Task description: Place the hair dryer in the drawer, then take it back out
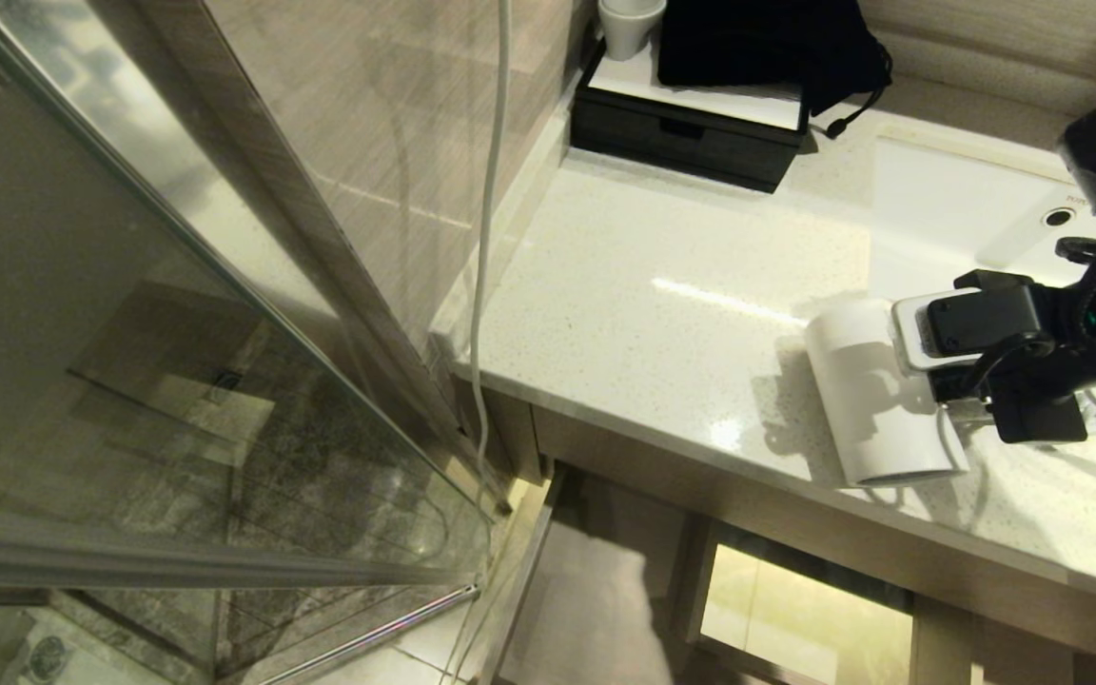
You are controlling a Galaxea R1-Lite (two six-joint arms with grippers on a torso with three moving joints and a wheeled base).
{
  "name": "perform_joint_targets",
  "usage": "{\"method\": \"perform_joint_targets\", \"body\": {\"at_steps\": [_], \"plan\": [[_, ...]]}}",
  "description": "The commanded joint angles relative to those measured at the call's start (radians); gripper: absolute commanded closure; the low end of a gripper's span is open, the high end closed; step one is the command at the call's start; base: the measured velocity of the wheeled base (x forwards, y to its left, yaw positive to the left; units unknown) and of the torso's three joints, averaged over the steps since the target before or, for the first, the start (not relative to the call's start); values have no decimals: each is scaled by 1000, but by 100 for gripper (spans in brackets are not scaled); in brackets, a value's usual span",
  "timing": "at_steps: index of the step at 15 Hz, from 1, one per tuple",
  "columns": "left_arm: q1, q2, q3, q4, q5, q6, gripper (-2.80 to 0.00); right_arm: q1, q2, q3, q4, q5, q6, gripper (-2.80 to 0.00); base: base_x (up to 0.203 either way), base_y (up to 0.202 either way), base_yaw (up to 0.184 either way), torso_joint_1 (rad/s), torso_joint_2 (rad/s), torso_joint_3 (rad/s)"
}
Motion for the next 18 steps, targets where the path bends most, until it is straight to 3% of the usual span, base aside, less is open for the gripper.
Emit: {"method": "perform_joint_targets", "body": {"at_steps": [1, 6, 11, 18], "plan": [[0, 0, 0, 1, 0, 0, -280, -2, -19, -1, 2, 0, -7, 0, 0, 0, 0, 0, 0, 0], [0, 1, 0, 1, 0, 0, -280, -28, -68, 2, 2, -2, 5, 0, 0, 0, 0, 0, 0, 0], [0, 0, 0, 0, 0, 0, -280, -38, -108, -2, 3, -3, 138, 0, 0, 0, 0, 0, 0, 0], [0, 0, 0, 0, 0, 0, -280, -139, -195, -4, 6, -58, 180, 0, 0, 0, 0, 0, 0, 0]]}}
